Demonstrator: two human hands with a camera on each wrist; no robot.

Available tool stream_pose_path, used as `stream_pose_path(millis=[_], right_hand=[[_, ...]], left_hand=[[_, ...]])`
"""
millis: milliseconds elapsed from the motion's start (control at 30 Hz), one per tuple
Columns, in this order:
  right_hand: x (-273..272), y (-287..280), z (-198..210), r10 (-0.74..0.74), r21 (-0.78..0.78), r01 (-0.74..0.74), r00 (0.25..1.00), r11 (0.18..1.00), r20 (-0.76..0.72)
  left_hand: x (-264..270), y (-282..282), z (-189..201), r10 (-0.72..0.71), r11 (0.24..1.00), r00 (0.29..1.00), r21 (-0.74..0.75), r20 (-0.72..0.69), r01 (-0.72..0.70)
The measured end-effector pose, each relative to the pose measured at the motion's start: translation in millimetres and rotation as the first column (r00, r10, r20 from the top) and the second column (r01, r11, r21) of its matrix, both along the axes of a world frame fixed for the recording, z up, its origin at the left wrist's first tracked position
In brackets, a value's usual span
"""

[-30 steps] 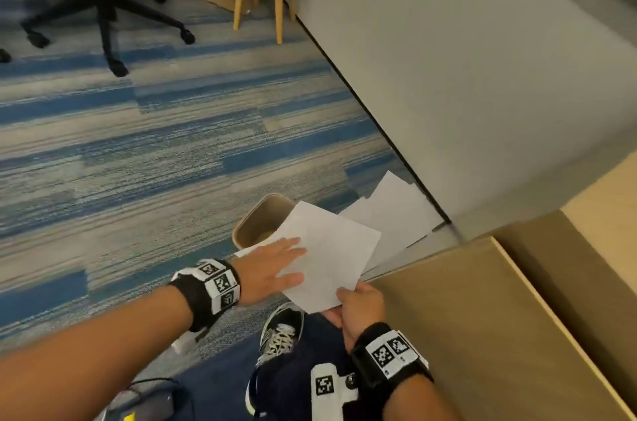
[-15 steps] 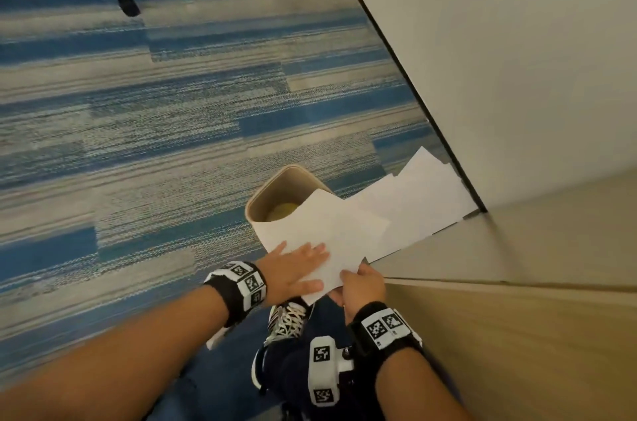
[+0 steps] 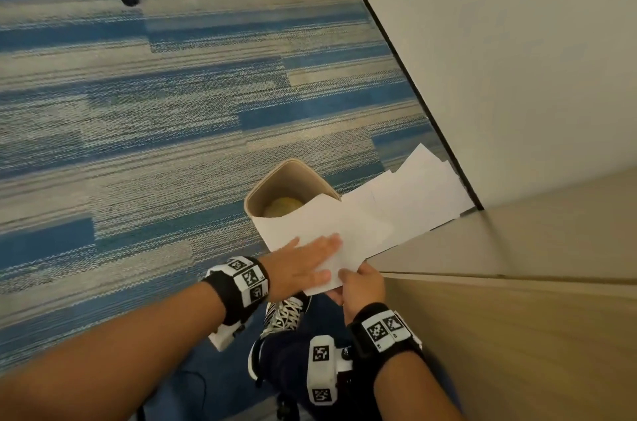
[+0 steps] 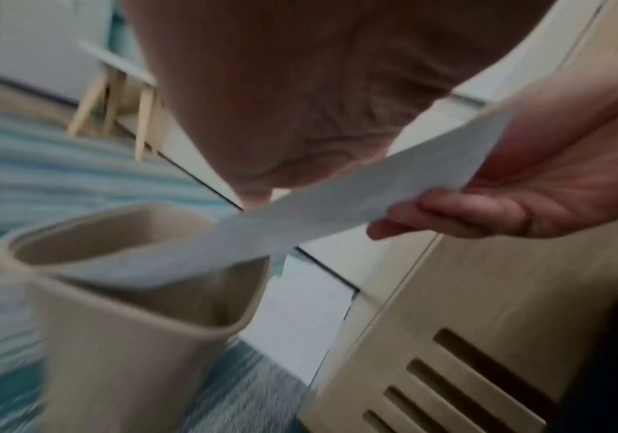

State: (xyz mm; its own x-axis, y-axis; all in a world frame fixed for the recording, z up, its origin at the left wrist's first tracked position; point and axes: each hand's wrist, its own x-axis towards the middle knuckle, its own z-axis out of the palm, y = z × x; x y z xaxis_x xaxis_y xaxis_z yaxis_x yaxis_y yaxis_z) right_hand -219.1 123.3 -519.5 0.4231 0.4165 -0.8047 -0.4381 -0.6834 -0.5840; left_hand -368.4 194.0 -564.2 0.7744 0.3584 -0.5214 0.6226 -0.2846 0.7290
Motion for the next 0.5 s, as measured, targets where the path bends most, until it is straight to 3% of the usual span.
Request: stream_pose_path(millis=[67,100,133,200,267,300,400,433,500], right_hand=[[-2.9,-3.1,2.6,0.007,-0.003,-0.007,1.000,1.000,-0.018],[-3.8,-4.8,3.7,0.009,-0.005,-0.009,1.000,1.000,-0.027],[-4.1,-6.2,4.0,0.011,-0.003,-0.011,0.999,1.000,-0.037],[-4.1,-8.8,3.4,0.008,0.009,-0.008,0.999,1.000,-0.044],[-3.9,-12.1,0.2,0.018,0.010,-0.018,0.999,1.000,-0.035],[-4.8,-14.7,-0.6,0.027,0.007,-0.027,0.999,1.000,-0.031],[-4.3,-17.3,1.9,0.027,0.001,-0.027,0.999,1.000,-0.045],[-2.7,-17.2,2.7,0.024,0.009,-0.023,0.999,1.000,-0.046],[0.7,-16.8,4.7,0.025,0.025,-0.024,0.999,0.999,-0.042]], left_hand=[[-3.1,2.3,-7.1,-0.085,0.996,0.981,0.002,-0.175,0.086],[-8.7,8.3,-9.7,-0.064,0.997,0.954,0.023,-0.292,0.074],[-13.1,14.7,-11.9,0.000,0.998,0.950,0.057,-0.312,0.019],[-7.9,17.4,-7.6,0.046,0.998,0.992,0.057,-0.118,-0.040],[8.7,5.2,4.4,-0.077,0.996,0.997,0.041,0.026,0.076],[11.6,1.3,5.3,-0.105,0.994,0.995,0.020,-0.004,0.105],[1.2,17.0,-4.9,-0.048,0.993,0.954,0.085,-0.296,0.076],[-0.5,20.5,-6.8,-0.003,0.993,0.966,0.112,-0.257,0.033],[8.4,16.1,-3.4,-0.039,0.993,0.998,0.113,-0.040,0.044]])
